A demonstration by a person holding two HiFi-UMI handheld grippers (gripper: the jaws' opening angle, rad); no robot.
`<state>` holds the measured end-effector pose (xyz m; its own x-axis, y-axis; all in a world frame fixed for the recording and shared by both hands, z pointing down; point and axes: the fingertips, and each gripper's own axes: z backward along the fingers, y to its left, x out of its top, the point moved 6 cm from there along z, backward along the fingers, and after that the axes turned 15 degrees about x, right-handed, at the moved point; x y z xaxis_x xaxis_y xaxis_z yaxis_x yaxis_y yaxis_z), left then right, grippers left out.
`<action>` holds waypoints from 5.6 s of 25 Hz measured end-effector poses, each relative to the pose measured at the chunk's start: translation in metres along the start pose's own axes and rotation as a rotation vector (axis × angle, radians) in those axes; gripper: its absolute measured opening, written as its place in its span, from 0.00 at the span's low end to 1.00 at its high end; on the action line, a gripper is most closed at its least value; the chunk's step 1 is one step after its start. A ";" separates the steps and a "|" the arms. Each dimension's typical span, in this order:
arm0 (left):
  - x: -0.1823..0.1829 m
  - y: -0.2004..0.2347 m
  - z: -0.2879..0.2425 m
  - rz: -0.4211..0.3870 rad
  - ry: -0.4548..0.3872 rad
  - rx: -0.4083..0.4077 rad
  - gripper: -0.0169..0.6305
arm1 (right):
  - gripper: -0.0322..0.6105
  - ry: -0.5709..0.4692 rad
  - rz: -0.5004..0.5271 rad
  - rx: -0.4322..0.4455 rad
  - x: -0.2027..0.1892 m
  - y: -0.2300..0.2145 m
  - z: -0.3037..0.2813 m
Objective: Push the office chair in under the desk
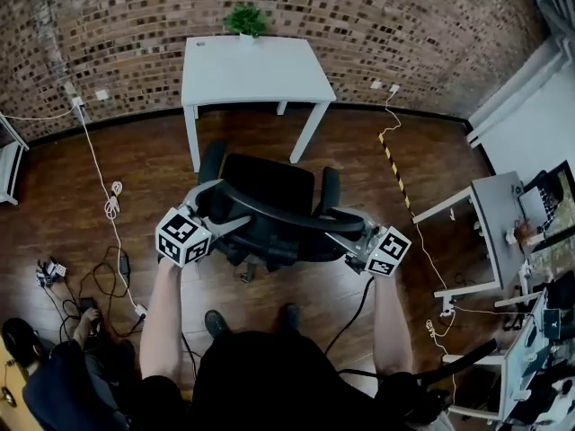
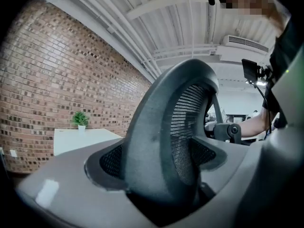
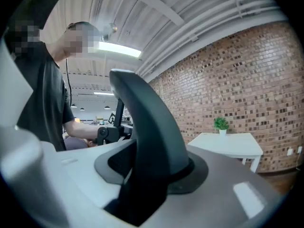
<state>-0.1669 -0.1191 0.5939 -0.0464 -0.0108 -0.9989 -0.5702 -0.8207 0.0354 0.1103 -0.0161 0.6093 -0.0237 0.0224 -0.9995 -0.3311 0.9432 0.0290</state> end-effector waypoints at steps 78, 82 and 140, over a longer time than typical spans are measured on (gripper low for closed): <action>0.016 -0.011 -0.250 0.024 0.010 0.396 0.82 | 0.37 -0.046 -0.142 0.226 0.012 -0.289 0.139; 0.022 -0.003 -0.268 0.023 0.014 0.401 0.82 | 0.37 -0.054 -0.144 0.230 0.021 -0.309 0.143; 0.037 0.223 -0.369 0.056 -0.009 0.394 0.80 | 0.39 -0.038 -0.153 0.199 0.019 -0.527 0.018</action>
<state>0.0069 -0.5136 0.5530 -0.0925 -0.0425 -0.9948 -0.8378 -0.5366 0.1008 0.3011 -0.5066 0.5743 0.0488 -0.1169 -0.9919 -0.1359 0.9831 -0.1225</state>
